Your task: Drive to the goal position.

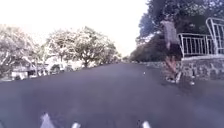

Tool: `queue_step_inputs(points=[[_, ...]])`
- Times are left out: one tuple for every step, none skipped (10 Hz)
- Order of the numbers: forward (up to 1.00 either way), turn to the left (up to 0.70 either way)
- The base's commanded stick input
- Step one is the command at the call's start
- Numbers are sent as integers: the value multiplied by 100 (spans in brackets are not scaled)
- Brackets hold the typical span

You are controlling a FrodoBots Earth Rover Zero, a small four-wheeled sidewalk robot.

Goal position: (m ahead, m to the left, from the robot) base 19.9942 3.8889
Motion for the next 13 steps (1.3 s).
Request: queue_step_inputs(points=[[85, -34], [85, -34], [85, -34], [85, -34], [85, -34], [85, 0], [85, 0], [85, 0], [85, 0], [85, 0], [85, 0], [85, 0], [85, 0]])
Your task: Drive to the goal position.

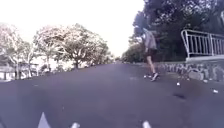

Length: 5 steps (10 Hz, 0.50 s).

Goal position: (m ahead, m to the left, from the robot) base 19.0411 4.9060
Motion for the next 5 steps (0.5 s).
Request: queue_step_inputs(points=[[85, -5], [85, -17], [85, -28], [85, -34], [85, -34]])
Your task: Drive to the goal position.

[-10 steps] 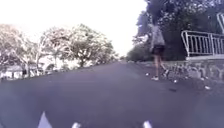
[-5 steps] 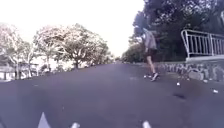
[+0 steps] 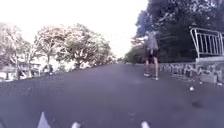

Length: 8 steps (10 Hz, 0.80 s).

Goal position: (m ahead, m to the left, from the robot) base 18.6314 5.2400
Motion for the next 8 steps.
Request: queue_step_inputs(points=[[85, -34], [85, -34], [85, -34], [85, -34], [85, -7], [85, -14], [85, -34], [85, -34]])
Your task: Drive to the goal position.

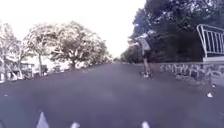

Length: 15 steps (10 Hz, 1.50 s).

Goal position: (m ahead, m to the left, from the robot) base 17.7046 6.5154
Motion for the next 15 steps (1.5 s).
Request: queue_step_inputs(points=[[85, -34], [85, -34], [85, -34], [85, -34], [85, -34], [85, -34], [85, -34], [85, -14], [85, -8], [85, -3], [85, 0], [85, 0], [85, 0], [85, 0], [85, 0]])
